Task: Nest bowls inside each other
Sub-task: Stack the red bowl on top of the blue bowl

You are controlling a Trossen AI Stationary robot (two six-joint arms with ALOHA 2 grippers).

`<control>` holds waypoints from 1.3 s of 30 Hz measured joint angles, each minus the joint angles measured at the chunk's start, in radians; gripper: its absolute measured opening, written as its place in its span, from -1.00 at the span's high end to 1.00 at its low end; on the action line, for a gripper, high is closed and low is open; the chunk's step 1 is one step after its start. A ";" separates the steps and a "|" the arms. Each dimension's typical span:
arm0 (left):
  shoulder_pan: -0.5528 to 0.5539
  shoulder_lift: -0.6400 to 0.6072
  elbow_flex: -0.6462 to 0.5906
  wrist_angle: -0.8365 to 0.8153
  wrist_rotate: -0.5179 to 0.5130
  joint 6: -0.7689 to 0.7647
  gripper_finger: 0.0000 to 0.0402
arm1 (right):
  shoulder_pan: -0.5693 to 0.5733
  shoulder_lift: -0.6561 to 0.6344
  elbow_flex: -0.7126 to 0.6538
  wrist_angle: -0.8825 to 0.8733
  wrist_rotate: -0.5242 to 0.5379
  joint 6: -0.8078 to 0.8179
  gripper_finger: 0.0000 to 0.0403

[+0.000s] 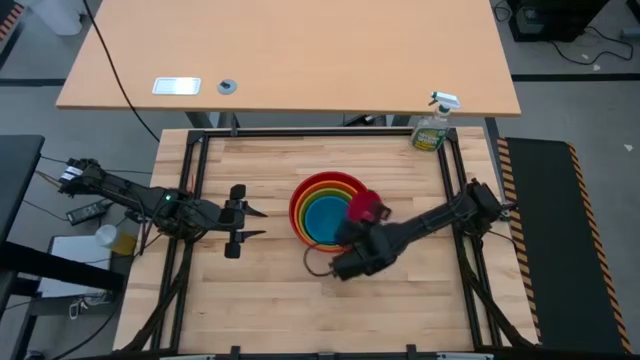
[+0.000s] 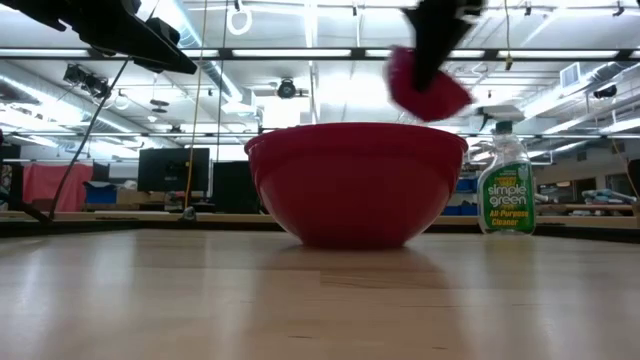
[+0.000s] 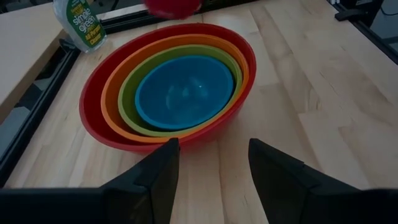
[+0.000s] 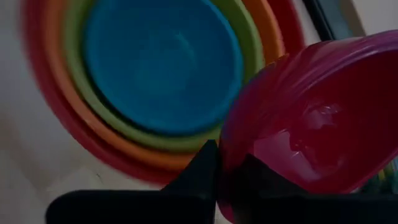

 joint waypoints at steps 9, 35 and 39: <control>0.000 0.000 0.000 0.000 0.000 -0.026 0.03 | -0.165 0.002 -0.078 0.391 -0.116 -0.481 0.84; 0.000 0.000 0.000 -0.002 -0.056 -0.038 0.03 | -0.265 0.003 -0.304 0.635 -0.459 -0.604 0.46; 0.000 0.000 0.000 -0.002 -0.056 -0.038 0.03 | -0.281 0.002 -0.210 0.578 -0.505 -0.558 0.32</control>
